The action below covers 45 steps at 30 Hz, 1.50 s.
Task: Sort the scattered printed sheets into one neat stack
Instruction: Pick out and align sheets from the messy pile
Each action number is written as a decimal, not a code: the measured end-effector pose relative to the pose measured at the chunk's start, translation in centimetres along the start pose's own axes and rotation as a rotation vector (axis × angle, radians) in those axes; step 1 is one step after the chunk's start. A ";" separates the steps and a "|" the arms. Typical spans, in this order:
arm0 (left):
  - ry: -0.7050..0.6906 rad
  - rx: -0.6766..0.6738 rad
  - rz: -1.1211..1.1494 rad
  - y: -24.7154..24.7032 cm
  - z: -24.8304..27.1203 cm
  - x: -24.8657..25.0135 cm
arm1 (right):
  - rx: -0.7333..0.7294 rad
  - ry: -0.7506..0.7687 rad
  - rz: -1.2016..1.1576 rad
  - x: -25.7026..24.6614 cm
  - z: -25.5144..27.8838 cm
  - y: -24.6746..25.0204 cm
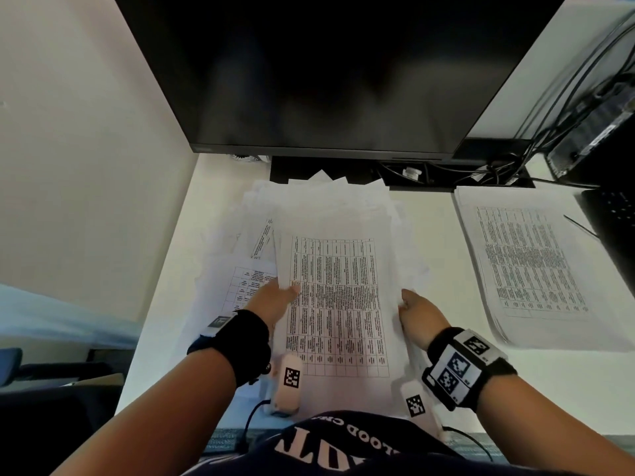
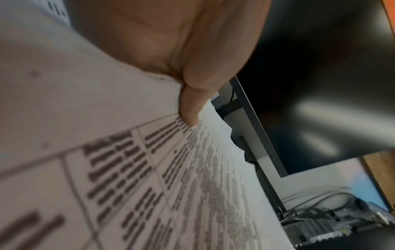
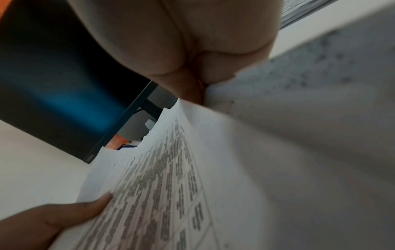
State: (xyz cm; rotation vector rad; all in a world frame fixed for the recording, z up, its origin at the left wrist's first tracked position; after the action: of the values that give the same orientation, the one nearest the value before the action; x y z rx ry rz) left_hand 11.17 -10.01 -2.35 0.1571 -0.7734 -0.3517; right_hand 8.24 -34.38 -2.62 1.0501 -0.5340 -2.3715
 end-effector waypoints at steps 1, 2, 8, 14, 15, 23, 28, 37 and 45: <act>-0.031 -0.002 0.017 0.0 0.3 0.2 | 0.007 -0.002 -0.051 -0.2 0.2 0.3; -0.066 0.006 0.027 0.2 0.5 0.2 | 0.017 -0.008 -0.120 -0.4 0.4 0.6; -0.291 -0.003 -0.062 2.4 2.9 3.0 | 0.031 0.173 -0.426 -2.6 1.1 3.5; -0.524 -0.108 0.052 4.9 5.0 8.3 | -0.047 0.412 -0.676 -8.0 3.1 6.8; -0.560 -0.093 0.055 5.0 5.4 9.2 | -0.012 0.457 -0.651 -9.1 3.7 7.2; -0.863 0.253 0.185 5.5 9.2 13.6 | 0.275 0.747 -0.778 -13.9 7.3 8.9; -0.737 0.191 0.109 4.5 7.9 10.3 | 0.231 0.689 -0.662 -11.5 6.1 6.3; -0.631 0.111 0.125 3.8 5.6 7.8 | 0.259 0.616 -0.601 -9.2 3.5 5.4; -0.596 0.160 0.292 3.6 4.3 7.7 | 0.278 0.586 -0.658 -9.3 3.2 4.6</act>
State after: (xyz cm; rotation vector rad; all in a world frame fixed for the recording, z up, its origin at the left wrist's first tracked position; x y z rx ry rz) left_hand 14.11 -9.59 6.74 0.0862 -1.3974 -0.0505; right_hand 12.52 -32.23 7.15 2.2264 -0.3273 -2.3422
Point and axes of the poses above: each hand's wrist, its own z-axis away from the middle knuckle, its own y-axis out of the back of the hand, x = y × z, the point moved 4 cm from there along -z, towards the middle knuckle, and after that the axes turned 5 degrees about -z, right-handed, at the moved point
